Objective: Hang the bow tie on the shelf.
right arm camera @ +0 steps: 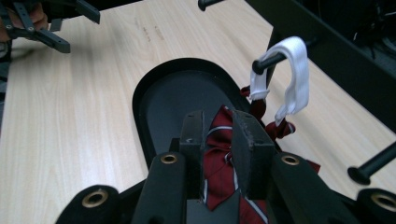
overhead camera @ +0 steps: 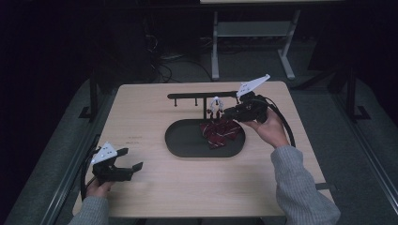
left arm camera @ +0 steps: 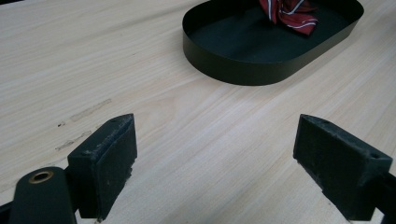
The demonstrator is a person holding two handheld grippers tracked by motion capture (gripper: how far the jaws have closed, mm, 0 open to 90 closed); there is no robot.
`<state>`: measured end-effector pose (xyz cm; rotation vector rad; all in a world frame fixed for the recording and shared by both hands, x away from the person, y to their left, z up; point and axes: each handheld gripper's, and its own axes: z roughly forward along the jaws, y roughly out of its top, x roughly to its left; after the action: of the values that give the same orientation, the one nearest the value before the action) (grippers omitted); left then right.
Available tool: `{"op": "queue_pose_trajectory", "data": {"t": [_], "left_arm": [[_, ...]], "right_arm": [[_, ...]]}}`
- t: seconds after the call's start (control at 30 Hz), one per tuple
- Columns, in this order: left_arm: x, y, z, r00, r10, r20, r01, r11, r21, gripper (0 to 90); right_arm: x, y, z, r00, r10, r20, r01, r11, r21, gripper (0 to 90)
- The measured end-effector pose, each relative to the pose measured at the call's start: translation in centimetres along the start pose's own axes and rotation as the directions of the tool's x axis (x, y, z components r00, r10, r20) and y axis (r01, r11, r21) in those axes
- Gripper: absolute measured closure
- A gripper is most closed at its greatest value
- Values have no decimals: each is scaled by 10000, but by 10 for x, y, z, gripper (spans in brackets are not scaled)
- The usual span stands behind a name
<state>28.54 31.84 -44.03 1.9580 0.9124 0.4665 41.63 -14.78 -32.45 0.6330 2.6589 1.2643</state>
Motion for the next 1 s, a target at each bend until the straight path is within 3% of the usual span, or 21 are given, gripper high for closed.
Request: {"op": "queue_pose_trajectory", "data": {"t": [0.4, 0.63, 1.0], "left_arm": [[0, 0, 0, 10000, -12, 0, 12, 10000, -20, 130], [0, 0, 0, 10000, -23, 2, 23, 10000, 32, 130], [0, 0, 0, 10000, -47, 4, 47, 10000, 11, 130]], "right_arm": [[5, -5, -4, 10000, -96, 5, 97, 9999, -125, 725], [3, -16, -3, 9997, 185, -168, -183, 9998, 104, 715], [4, -30, -5, 9985, 500, -221, -502, 9987, -61, 701]]}}
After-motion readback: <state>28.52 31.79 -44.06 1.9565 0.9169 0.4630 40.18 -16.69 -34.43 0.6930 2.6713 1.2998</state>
